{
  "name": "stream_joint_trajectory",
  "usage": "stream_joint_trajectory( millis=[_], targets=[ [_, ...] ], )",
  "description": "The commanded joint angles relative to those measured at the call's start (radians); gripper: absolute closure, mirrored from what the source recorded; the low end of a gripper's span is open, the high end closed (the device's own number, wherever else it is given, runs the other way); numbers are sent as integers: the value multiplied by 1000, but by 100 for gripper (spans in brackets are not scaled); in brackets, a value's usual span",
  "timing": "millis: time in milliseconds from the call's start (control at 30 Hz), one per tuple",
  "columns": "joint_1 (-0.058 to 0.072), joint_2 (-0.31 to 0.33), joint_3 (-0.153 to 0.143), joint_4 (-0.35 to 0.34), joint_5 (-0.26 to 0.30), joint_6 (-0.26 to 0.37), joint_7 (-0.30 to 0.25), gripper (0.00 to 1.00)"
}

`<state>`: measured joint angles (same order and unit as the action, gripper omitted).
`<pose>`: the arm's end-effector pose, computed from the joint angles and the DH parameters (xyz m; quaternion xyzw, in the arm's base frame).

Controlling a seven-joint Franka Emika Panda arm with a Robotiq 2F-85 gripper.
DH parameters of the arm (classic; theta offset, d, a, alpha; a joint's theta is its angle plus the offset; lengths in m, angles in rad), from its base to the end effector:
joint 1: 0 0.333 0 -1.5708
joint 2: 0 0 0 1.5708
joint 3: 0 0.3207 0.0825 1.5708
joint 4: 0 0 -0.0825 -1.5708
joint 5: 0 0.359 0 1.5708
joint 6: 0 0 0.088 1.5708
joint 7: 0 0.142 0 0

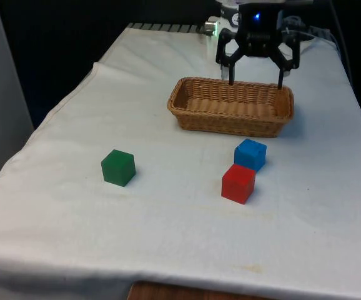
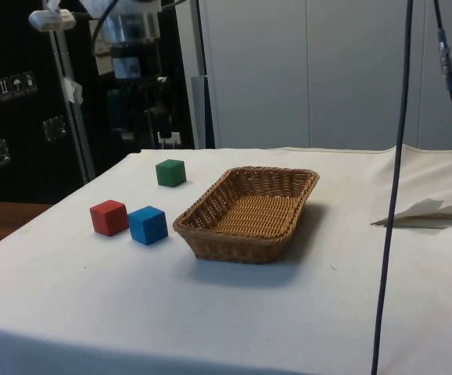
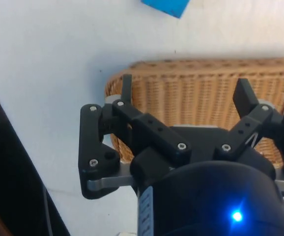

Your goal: Pick up exactly two blocks and place them into the basket.

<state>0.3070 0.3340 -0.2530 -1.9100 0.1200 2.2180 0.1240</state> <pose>0.5982 0.0459 0.3111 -0.9978 0.0651 0.0071 0.0059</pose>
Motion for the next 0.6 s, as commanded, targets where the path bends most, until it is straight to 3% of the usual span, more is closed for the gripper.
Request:
stream_joint_trajectory(
  millis=[0, 267, 333, 367, 533, 567],
  targets=[
    [0, 8, 3, 7, 0, 3, 4, 0],
    [-4, 105, 22, 81, 21, 26, 18, 0],
    [0, 104, 18, 83, 12, 18, 23, 0],
    [-6, 122, 22, 87, 26, 36, 16, 0],
    [-12, 153, 21, 84, 36, 62, 13, 0],
    [-6, 151, 16, 89, 24, 47, 20, 0]
  ],
)
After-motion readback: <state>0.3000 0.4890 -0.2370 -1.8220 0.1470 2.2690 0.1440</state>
